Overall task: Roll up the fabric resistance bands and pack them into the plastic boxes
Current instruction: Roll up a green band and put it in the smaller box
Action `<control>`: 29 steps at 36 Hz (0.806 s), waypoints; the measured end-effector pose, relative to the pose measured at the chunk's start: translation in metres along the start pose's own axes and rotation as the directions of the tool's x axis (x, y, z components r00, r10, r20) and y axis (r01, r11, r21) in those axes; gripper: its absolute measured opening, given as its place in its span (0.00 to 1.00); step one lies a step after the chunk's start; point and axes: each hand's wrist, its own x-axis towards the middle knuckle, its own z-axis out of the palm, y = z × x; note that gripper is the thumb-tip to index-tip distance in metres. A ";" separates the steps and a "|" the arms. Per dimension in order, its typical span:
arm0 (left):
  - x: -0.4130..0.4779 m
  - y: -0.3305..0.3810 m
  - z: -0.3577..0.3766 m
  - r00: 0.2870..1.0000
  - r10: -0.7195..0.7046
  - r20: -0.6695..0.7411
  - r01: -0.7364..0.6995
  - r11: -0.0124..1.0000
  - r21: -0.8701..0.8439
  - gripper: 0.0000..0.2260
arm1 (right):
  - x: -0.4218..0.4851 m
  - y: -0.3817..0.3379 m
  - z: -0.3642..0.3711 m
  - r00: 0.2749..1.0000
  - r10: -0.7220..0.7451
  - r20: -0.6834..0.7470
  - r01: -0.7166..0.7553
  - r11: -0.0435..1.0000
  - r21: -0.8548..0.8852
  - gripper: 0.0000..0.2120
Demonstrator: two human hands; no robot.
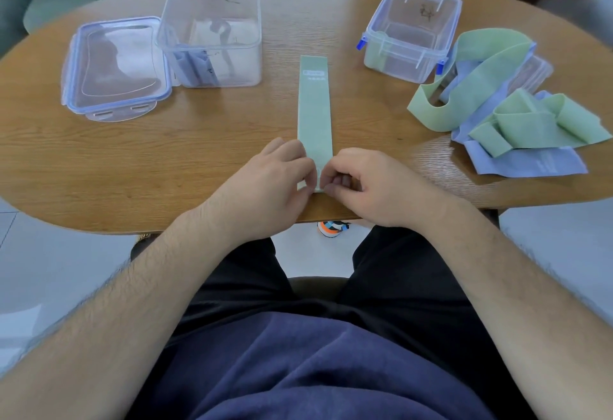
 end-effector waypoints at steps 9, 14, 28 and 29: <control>0.002 -0.005 -0.001 0.998 0.019 0.065 -0.015 0.998 -0.058 0.04 | -0.002 0.000 -0.001 1.000 -0.017 0.006 0.017 1.000 0.022 0.03; 0.003 -0.007 -0.003 0.997 0.007 0.074 -0.004 0.999 -0.040 0.05 | -0.002 -0.002 -0.002 1.000 -0.019 0.002 0.019 0.999 0.035 0.03; 0.002 -0.010 -0.004 0.998 -0.028 0.063 0.036 0.991 -0.130 0.07 | -0.002 0.000 0.000 1.000 -0.021 -0.001 0.021 0.999 0.048 0.05; 0.002 -0.011 -0.005 0.997 -0.033 0.063 0.041 0.990 -0.135 0.06 | -0.002 0.001 0.000 1.000 -0.025 0.002 0.025 0.999 0.043 0.04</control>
